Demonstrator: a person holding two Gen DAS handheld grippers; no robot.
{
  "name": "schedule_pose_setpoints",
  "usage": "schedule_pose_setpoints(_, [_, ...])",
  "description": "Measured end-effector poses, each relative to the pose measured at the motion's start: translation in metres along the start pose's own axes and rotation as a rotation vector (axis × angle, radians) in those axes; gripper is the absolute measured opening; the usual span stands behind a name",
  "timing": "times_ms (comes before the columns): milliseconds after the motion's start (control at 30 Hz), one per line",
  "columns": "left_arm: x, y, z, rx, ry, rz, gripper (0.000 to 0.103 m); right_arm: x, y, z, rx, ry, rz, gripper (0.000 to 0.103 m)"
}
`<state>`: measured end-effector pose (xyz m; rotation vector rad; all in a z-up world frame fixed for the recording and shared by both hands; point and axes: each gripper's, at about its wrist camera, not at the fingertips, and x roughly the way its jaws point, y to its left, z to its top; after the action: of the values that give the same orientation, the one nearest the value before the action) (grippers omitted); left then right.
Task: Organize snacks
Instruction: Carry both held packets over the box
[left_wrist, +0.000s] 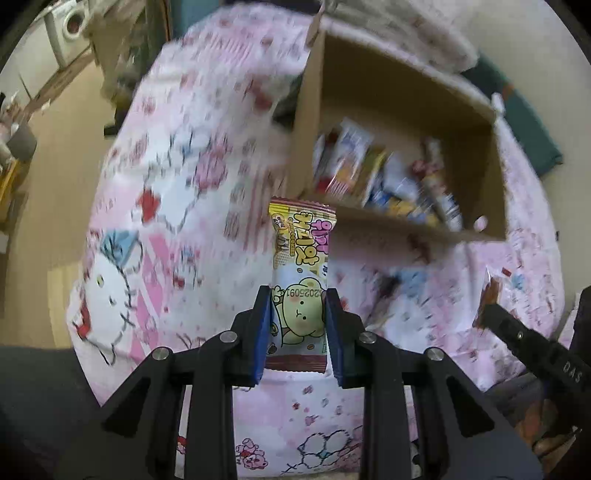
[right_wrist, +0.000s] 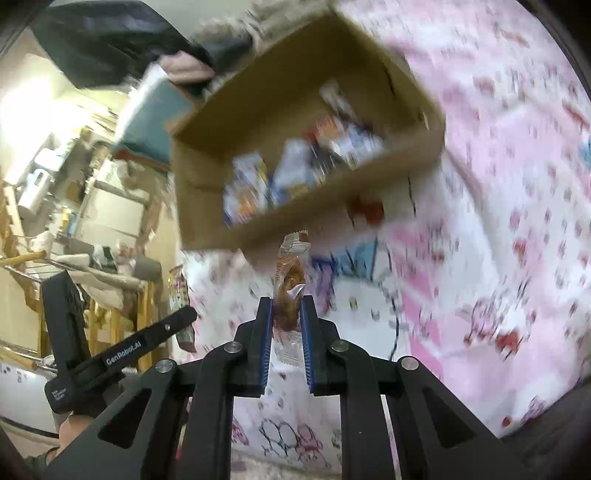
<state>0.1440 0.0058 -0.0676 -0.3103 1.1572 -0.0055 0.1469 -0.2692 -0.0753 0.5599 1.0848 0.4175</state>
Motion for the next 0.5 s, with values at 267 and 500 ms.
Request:
schedule_pose_setpoints(267, [-0.039, -0.030, 0.033, 0.093, -0.163, -0.037, 0.024, -0.029, 0.006, 0.030, -0.046, -0.131, 0.070, 0.016])
schedule_pose_setpoints(500, [-0.039, -0.049, 0.069, 0.143, -0.196, -0.018, 0.024, -0.042, -0.011, 0.046, 0.012, -0.189, 0.099, 0.016])
